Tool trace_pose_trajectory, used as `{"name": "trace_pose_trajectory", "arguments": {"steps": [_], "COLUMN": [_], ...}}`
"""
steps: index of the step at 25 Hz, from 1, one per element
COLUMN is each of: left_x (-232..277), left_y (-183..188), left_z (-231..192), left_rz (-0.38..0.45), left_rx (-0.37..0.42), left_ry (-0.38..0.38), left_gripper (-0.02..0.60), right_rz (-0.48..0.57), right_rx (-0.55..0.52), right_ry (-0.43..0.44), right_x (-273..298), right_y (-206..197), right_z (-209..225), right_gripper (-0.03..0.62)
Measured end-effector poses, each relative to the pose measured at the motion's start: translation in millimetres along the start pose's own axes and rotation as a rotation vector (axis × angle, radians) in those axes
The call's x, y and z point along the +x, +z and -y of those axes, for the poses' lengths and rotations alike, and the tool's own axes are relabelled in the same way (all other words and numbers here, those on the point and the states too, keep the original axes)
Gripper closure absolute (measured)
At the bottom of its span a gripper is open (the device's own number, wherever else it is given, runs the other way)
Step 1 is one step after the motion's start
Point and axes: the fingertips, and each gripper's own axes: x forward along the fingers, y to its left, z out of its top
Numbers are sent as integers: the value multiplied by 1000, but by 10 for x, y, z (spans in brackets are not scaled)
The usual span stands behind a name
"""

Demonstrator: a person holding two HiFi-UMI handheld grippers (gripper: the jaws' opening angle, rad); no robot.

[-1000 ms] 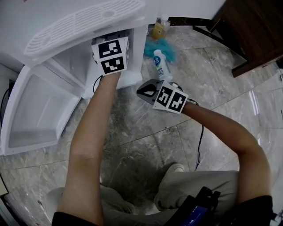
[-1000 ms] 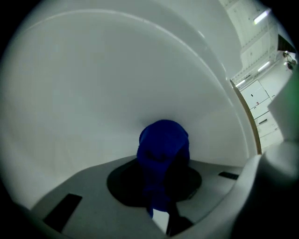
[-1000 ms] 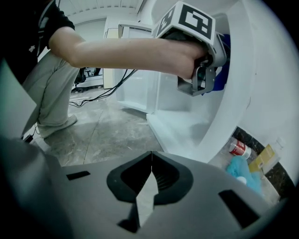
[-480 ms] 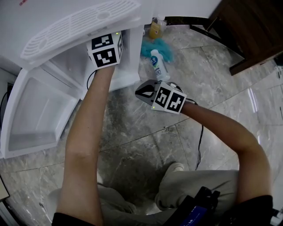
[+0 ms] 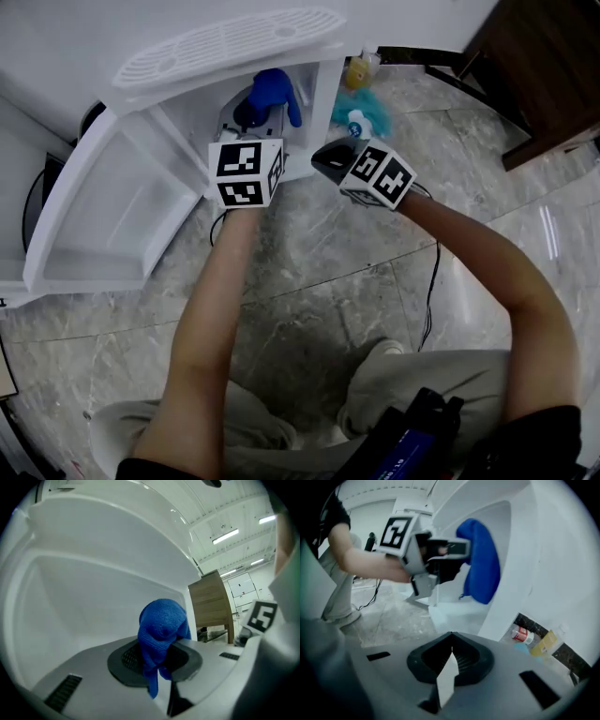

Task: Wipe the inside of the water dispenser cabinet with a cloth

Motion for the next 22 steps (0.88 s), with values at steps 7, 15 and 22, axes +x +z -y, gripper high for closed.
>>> {"name": "trace_pose_trajectory", "arguments": {"steps": [7,15,22], "left_x": [-570,-741,-776], "left_y": [-478,-763,-940], "left_z": [-298,-375,-329], "left_rz": [-56,-119,-170], "left_rx": [-99,-104,-96], "left_ry": [96,101,70], "left_gripper": [511,511,511], "right_rz": [94,61,37], "right_rx": [56,15,-18], "right_ry": [-102,-71,-71], "right_x": [-35,103,145], "right_y": [476,602,597], "right_z": [305,177,173], "right_gripper": [595,595,595]}}
